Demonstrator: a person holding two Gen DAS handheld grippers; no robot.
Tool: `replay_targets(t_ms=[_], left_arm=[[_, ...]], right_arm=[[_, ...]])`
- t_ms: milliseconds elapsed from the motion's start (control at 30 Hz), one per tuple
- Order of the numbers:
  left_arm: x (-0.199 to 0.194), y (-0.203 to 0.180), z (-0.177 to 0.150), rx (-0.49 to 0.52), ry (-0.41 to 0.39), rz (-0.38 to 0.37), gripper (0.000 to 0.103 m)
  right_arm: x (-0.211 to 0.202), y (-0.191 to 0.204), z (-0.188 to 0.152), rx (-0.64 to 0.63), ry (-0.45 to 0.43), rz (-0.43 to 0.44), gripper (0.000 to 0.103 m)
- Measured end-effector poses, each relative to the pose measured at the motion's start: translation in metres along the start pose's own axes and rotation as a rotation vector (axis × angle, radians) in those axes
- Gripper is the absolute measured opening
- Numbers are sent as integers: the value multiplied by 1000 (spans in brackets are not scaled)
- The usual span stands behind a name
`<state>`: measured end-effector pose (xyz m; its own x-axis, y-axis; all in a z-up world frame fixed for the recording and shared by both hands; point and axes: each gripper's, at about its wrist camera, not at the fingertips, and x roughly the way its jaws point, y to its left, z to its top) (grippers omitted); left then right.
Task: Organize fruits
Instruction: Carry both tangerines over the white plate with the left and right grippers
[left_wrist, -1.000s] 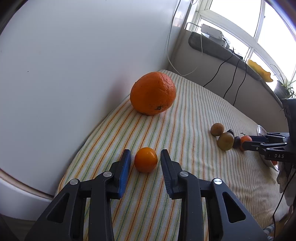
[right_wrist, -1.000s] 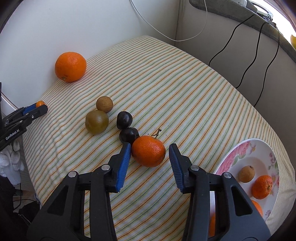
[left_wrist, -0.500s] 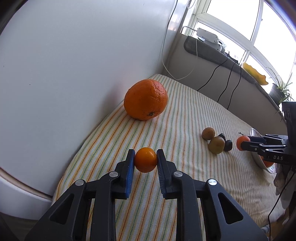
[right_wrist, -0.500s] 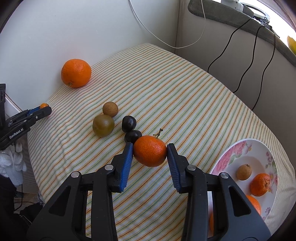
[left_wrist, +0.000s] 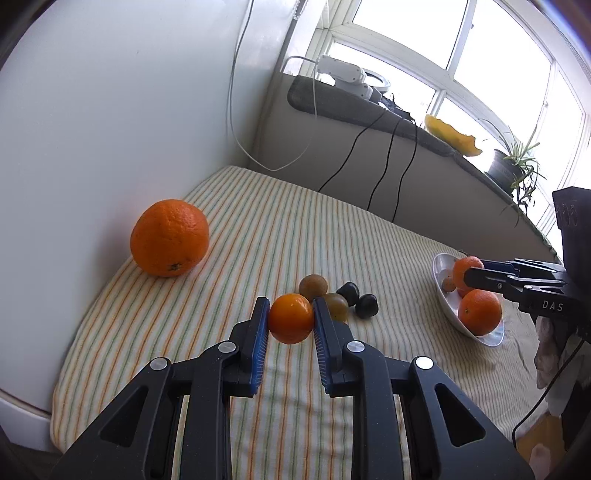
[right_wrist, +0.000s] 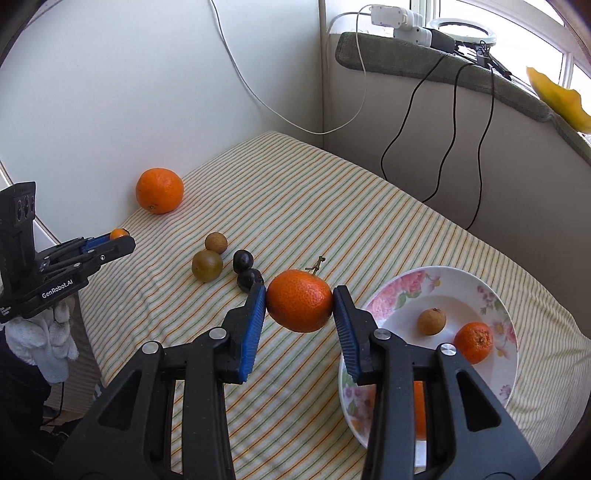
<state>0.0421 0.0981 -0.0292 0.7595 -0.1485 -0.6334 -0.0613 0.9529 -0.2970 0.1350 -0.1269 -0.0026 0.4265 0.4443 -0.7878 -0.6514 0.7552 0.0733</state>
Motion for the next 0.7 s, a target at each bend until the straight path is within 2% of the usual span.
replay_targets(t_ms=[367,700], left_arm=[[28,-67,18,102,18,-121,22],[62,-121,22,182,71,-194,22]], right_arm=[[-54,-56,-18,111,-75,-77,39],[-64,-103,-41,206,-71,-116,39]])
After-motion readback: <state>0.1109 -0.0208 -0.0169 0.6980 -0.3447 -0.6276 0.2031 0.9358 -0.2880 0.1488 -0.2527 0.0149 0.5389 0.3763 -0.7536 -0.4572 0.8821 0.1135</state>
